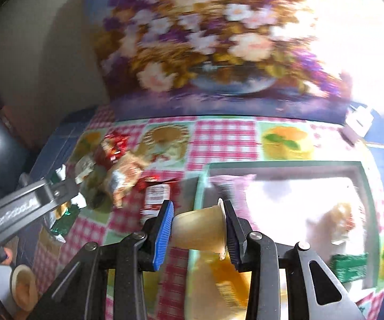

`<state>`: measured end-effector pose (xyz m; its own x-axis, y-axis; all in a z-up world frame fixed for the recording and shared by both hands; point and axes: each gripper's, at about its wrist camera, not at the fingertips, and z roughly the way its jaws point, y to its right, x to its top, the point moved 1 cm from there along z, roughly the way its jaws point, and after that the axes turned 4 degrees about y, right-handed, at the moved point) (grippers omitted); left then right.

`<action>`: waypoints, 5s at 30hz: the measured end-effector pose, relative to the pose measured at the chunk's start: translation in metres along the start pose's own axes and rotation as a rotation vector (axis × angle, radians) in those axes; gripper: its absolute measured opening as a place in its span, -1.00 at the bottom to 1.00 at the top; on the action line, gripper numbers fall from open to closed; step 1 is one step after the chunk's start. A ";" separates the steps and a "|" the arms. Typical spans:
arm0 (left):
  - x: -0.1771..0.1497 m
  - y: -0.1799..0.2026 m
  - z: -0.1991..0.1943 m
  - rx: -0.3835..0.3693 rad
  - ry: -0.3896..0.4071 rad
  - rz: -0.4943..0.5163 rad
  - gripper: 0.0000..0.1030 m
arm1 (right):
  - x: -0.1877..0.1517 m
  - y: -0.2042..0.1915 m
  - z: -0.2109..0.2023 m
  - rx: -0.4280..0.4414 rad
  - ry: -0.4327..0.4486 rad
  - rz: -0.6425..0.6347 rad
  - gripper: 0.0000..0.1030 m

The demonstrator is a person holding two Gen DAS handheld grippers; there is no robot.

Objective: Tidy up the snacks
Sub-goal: 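Carry the jelly cup and biscuit bag over the white tray with both tools, then open the left tool to drop the biscuit bag while the right tool releases the jelly cup in the tray, then move both tools back from the tray toward the snack pile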

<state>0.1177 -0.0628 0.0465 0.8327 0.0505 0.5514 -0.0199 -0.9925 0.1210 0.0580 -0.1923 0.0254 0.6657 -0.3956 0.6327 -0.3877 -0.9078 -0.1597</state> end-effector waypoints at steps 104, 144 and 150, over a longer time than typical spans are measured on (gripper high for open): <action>-0.056 0.089 0.045 0.316 -0.079 0.034 0.50 | -0.006 0.150 0.001 -0.110 -0.133 0.207 1.00; -0.032 -0.013 0.041 0.373 -0.042 -0.181 0.50 | 0.009 0.062 0.004 -0.075 -0.039 0.021 1.00; -0.019 -0.013 0.037 0.363 -0.002 -0.113 0.50 | 0.010 0.039 0.008 -0.072 -0.041 -0.030 1.00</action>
<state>0.1225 -0.0553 0.0045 0.8195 0.1618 0.5497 0.2688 -0.9558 -0.1194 0.0551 -0.2326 0.0193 0.7030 -0.3750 0.6043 -0.4110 -0.9077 -0.0851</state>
